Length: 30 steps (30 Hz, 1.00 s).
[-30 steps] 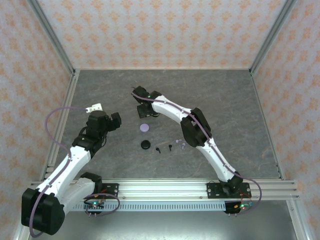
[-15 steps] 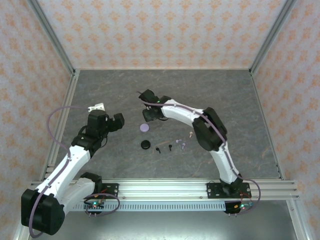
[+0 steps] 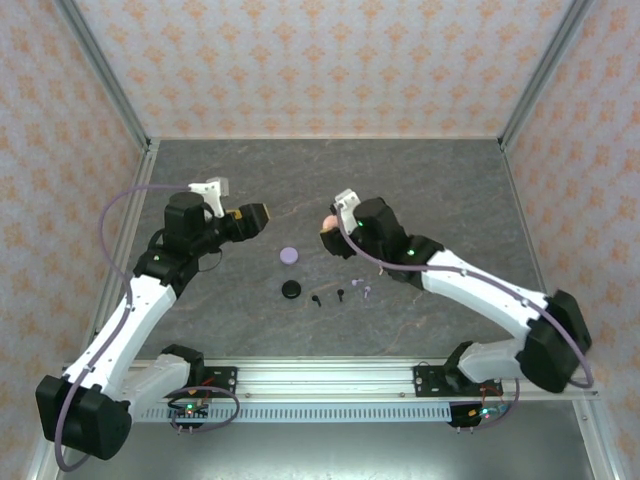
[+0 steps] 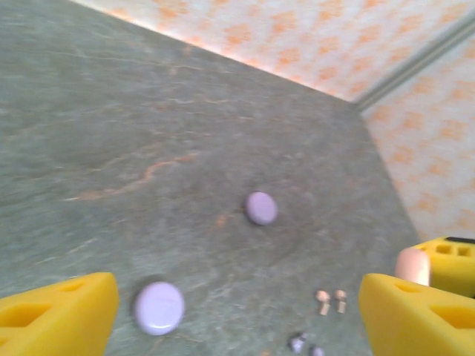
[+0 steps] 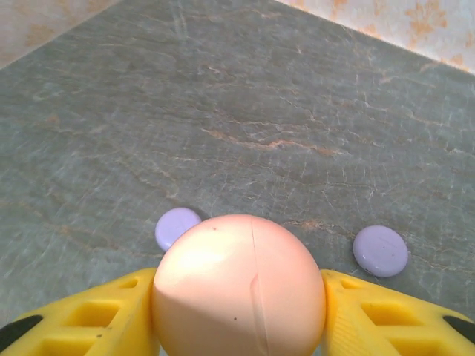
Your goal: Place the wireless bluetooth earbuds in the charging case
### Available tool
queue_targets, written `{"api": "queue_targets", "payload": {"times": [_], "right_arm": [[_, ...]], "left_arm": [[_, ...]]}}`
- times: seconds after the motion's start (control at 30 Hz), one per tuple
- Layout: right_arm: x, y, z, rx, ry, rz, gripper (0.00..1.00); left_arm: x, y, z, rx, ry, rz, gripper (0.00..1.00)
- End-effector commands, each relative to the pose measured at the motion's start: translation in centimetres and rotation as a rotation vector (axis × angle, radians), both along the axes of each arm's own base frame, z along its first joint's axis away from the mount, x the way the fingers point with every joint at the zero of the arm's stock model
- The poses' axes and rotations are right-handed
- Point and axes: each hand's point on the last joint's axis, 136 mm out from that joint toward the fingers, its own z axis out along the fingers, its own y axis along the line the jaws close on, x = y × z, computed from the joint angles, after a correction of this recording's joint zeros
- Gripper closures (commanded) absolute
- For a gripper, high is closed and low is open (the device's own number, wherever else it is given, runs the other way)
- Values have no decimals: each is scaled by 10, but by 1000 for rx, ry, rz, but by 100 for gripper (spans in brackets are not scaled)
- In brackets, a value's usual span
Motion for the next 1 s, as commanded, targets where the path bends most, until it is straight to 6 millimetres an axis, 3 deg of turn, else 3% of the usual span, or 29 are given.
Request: {"api": "queue_targets", "payload": {"times": [0.0,0.2,0.37,0.67,0.97], "right_arm": [[-15,-4,31,52,-157,91,49],[-43,-21,53,58,-352,187,49],[-50,-26,60,24,-410,219,49],[-53,-24,69,31,-433,237,49],[-52,-24,72,29,-440,238,49]], "left_arm": [[-7,-38,42,-126,-74,-174,16],[-29,-97,66,-134,-107,-403,15],[-40,-135,70,-122,-90,-538,16],[-51,-178,63,-98,-48,-700,20],[-56,-193,39,-77,38,-765,30]]}}
